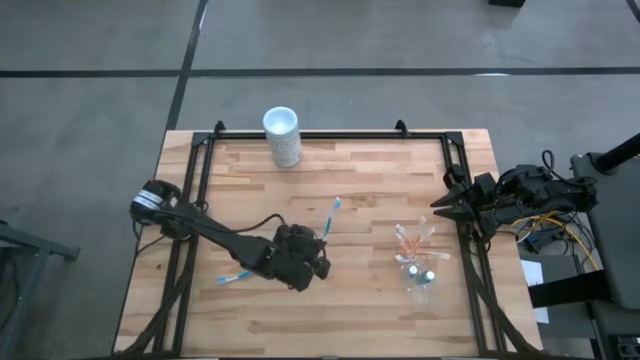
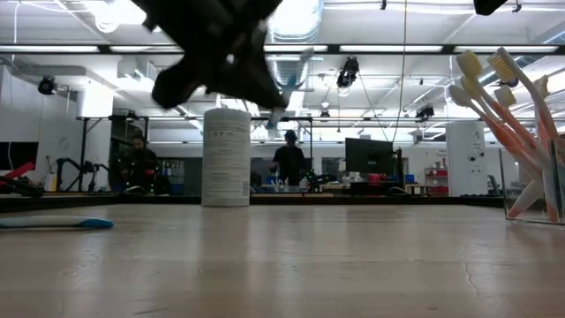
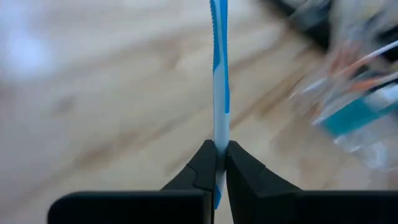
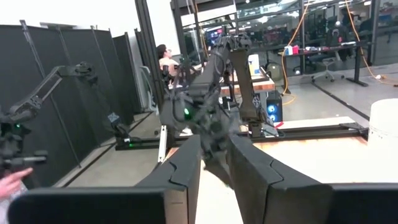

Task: Pick & Place toothbrushing station
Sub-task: Put the blue toothbrush into the bottom section of the transparent organizer

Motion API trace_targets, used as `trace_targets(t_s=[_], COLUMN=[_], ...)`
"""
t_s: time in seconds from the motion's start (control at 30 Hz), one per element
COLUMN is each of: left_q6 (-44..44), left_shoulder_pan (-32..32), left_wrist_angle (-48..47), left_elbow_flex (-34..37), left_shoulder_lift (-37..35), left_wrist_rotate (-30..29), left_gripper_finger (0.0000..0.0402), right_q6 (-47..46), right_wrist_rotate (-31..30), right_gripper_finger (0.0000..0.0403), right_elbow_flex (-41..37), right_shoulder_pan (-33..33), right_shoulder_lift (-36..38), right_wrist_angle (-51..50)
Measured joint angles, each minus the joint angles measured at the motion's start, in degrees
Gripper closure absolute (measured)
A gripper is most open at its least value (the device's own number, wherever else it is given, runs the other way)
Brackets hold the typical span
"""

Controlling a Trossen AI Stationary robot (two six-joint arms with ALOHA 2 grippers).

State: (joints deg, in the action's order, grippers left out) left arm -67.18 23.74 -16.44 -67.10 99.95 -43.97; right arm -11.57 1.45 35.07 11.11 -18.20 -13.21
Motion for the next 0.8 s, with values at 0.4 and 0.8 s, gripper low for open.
trace_targets(t_s=[0.4,0.8], left_q6=[42.1,59.0], left_shoulder_pan=[1.5,-1.7], left_wrist_angle=[30.9,48.2], left_elbow_flex=[0.0,0.0], left_shoulder_lift=[-1.9,-2.6], left_wrist_rotate=[-9.8,9.3], left_gripper_finger=[0.0385,0.0374], right_q6=[0.0,0.0], right_wrist_rotate=[0.0,0.0], right_gripper_finger=[0.0323,0.0332], right_elbow_flex=[0.0,0.0], right_shoulder_pan=[0.0,0.0], right_shoulder_lift=[0.0,0.0], right_wrist_angle=[0.0,0.0])
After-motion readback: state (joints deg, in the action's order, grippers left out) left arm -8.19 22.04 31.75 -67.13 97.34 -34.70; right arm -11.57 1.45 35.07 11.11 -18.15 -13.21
